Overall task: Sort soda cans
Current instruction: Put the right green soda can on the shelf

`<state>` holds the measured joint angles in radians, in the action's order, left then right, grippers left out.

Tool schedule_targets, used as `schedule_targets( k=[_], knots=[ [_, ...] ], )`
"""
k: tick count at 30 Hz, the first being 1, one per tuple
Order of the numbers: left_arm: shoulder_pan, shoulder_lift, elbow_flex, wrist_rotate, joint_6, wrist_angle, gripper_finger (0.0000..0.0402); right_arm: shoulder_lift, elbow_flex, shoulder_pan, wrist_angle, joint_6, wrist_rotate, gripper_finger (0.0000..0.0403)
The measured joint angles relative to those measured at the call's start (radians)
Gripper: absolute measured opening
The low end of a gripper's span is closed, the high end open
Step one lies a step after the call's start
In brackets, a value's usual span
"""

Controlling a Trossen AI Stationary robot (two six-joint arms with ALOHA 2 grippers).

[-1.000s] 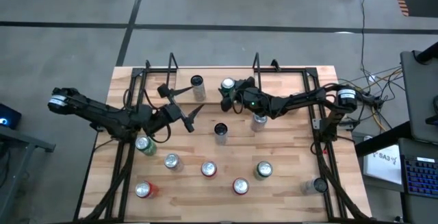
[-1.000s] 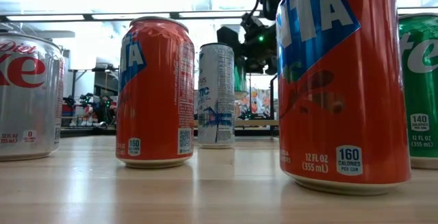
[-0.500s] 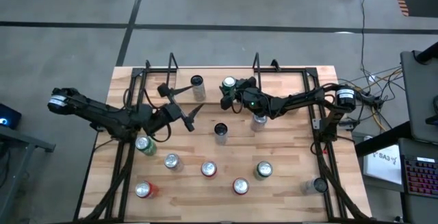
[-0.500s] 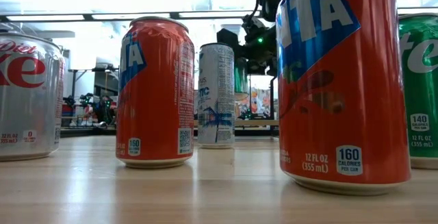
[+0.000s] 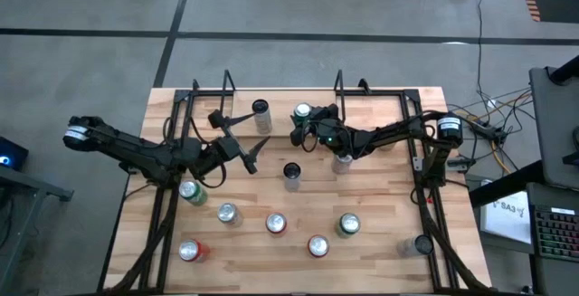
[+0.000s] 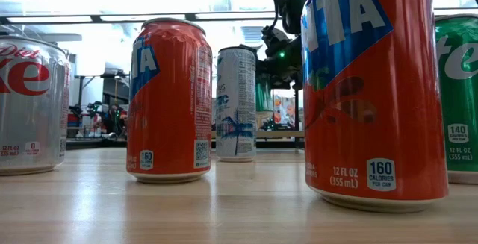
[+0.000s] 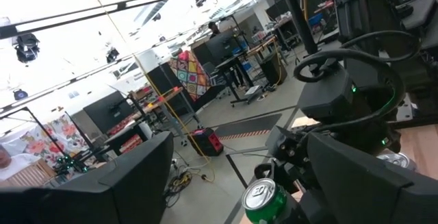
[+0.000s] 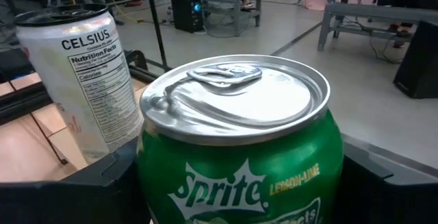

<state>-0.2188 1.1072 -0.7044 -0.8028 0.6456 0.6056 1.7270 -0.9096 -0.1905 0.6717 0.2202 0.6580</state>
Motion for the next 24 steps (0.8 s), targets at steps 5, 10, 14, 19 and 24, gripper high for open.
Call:
schedule_targets(
  k=[5, 10, 14, 19, 24],
  knots=[
    [0.0, 0.0, 0.0, 0.0, 0.0, 0.0, 0.0322, 0.009, 0.0, 0.0, 0.0, 0.005, 0.0, 0.0293],
    [0.001, 0.0, 0.0, 0.0, 0.0, 0.0, 0.0322, 0.009, 0.0, -0.006, 0.0, 0.005, 0.0, 0.0293],
    [0.001, 0.0, 0.0, 0.0, 0.0, 0.0, 0.0322, 0.009, 0.0, -0.013, -0.004, 0.006, -0.001, 0.0293],
    [0.001, 0.0, 0.0, 0.0, 0.0, 0.0, 0.0322, 0.009, 0.0, -0.02, -0.008, 0.009, 0.0, 0.0293],
    [0.001, 0.0, 0.0, 0.0, 0.0, 0.0, 0.0322, 0.009, 0.0, -0.026, -0.009, 0.033, -0.001, 0.0293]
  ],
)
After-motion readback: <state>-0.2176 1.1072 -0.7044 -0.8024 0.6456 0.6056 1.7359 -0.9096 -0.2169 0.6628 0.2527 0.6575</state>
